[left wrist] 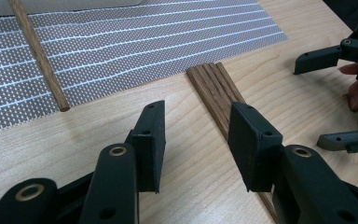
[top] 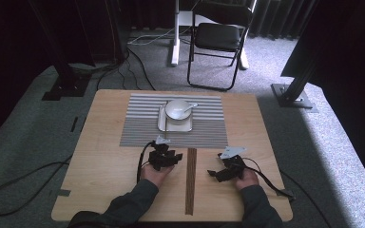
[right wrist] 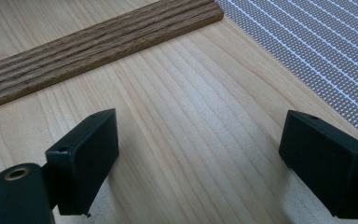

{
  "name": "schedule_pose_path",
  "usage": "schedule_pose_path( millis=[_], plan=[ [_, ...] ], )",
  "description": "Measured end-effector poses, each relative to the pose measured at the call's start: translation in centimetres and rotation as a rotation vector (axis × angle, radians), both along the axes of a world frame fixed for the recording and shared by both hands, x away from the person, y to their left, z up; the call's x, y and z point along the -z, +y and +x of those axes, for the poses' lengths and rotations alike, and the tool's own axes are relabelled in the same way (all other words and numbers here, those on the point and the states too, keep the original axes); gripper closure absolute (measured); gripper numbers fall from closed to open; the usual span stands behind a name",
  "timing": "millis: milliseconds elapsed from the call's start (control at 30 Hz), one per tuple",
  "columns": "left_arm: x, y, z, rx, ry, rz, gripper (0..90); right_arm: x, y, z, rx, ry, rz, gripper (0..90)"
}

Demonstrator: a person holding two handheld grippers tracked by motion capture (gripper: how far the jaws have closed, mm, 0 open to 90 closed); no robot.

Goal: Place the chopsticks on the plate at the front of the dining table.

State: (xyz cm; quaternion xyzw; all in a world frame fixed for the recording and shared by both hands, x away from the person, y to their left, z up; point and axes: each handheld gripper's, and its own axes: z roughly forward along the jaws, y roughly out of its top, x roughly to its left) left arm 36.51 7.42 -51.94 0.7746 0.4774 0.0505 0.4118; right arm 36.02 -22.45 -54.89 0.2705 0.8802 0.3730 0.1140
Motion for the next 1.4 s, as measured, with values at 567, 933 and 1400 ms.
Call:
schedule_pose_path(
  millis=[567, 933, 1400],
  plan=[
    [0.6, -1.4, -1.1, 0.05, -0.002, 0.024, 56.0, 0.0, 0.0, 0.0, 0.0, 0.0, 0.0, 11.3],
    [1.0, -2.5, -1.9, 0.084, -0.016, 0.06, 55.6, 0.0, 0.0, 0.0, 0.0, 0.0, 0.0, 11.3],
    [1.6, -3.4, -2.4, 0.107, -0.017, 0.101, 56.0, 0.0, 0.0, 0.0, 0.0, 0.0, 0.0, 11.3]
  ],
)
